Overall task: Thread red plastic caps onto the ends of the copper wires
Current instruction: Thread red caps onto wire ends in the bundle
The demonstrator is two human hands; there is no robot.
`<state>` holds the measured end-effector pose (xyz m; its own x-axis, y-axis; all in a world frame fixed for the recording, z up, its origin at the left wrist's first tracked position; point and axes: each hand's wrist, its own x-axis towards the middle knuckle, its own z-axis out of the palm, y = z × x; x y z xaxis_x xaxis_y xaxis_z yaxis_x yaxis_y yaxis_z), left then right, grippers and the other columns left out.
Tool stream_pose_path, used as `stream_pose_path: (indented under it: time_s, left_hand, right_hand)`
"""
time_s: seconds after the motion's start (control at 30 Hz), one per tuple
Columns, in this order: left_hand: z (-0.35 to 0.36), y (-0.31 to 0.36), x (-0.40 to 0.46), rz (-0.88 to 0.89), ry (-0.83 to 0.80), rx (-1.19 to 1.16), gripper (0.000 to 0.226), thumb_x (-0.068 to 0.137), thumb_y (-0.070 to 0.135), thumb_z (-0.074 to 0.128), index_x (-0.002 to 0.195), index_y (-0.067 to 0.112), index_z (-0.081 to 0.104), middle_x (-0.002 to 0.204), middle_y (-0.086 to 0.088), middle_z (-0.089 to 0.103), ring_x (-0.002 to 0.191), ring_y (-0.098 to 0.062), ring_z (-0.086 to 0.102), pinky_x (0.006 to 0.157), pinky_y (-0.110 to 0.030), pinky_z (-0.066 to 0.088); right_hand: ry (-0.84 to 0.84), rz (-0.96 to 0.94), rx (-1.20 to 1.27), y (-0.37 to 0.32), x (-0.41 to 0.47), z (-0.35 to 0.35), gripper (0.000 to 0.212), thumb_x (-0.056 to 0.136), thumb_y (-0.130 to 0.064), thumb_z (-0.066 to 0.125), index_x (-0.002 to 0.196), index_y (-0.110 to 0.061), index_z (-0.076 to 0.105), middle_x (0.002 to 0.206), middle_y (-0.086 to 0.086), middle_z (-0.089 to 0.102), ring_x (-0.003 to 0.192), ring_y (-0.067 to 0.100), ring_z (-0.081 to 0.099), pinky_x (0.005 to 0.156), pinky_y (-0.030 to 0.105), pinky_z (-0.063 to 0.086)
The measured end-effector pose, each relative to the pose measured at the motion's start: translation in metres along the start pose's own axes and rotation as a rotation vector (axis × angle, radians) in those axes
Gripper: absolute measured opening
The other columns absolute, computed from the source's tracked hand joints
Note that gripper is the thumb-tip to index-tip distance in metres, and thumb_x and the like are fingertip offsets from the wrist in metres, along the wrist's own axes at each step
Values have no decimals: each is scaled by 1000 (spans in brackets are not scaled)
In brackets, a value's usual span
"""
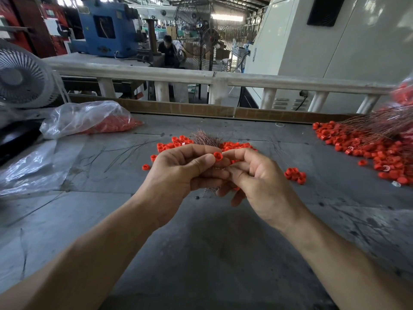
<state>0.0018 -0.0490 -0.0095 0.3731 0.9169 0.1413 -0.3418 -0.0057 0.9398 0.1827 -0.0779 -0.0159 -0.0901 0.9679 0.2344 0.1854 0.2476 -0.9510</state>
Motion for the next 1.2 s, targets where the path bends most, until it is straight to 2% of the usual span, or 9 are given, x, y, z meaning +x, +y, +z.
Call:
stream_pose_path:
  time_s: [0.13,0.2,0.27,0.33,0.43,0.5,0.73,1.0,1.2]
  left_hand:
    - [0,0,1,-13,34,-24,22,84,14,66,103,4,71,103,-23,75,93,-31,76,77,-32,62]
    - [0,0,1,-10,56,-27,24,84,14,66,104,3,69,102,-23,75,94,-31,75,75,-31,62]
    - [0,0,1,-7,78,-33,23,84,13,66,104,2,69,101,-23,75,92,-30,76,74,-31,62]
    - [0,0,1,-7,95,-38,21,86,11,65,104,1,69,100,-23,75,90,-30,76,74,-31,62]
    - [-1,0,2,-14,107,-38,17,91,7,62,105,-1,68,100,-23,75,91,-31,76,74,-31,62]
    - [-2,0,1,-20,110,-23,16,93,6,62,107,0,68,101,-22,75,93,-32,76,74,-31,62]
    - [-1,-2,1,-33,83,-22,21,89,10,65,108,-1,68,100,-22,75,91,-31,76,72,-29,61]
    - [-2,-2,1,-35,73,-21,28,84,14,68,108,0,68,101,-22,75,92,-31,76,72,-29,61]
    - [-1,-4,2,-37,76,-29,24,86,12,67,107,0,68,100,-21,76,91,-31,76,71,-28,61]
  right_hand:
    - [23,-4,-140,2,4,-8,15,102,-15,59,106,-27,68,89,-4,78,79,17,75,54,24,52]
    - [190,-16,-308,5,10,-21,11,97,-20,65,97,-30,70,84,-10,77,73,11,73,56,20,50]
    - [375,7,-506,9,15,-39,6,91,-27,70,87,-32,72,78,-12,75,72,9,71,63,25,51]
    - [457,70,-656,13,18,-55,10,87,-30,74,77,-33,72,71,-13,72,73,9,69,65,25,49]
    - [413,169,-761,20,18,-62,16,84,-32,78,70,-35,71,66,-12,69,68,6,64,61,25,49]
    - [346,188,-773,23,17,-59,14,84,-33,79,73,-39,72,70,-14,70,70,7,64,68,32,54]
    - [78,-22,-919,18,18,-36,23,90,-24,75,107,-39,73,95,-13,60,91,10,58,83,35,50]
    - [60,-76,-981,18,22,-34,24,93,-18,73,113,-30,73,105,-10,61,100,14,58,90,37,50]
    - [95,-132,-979,19,23,-33,10,93,-16,71,97,-24,76,99,-9,64,95,15,61,85,37,51]
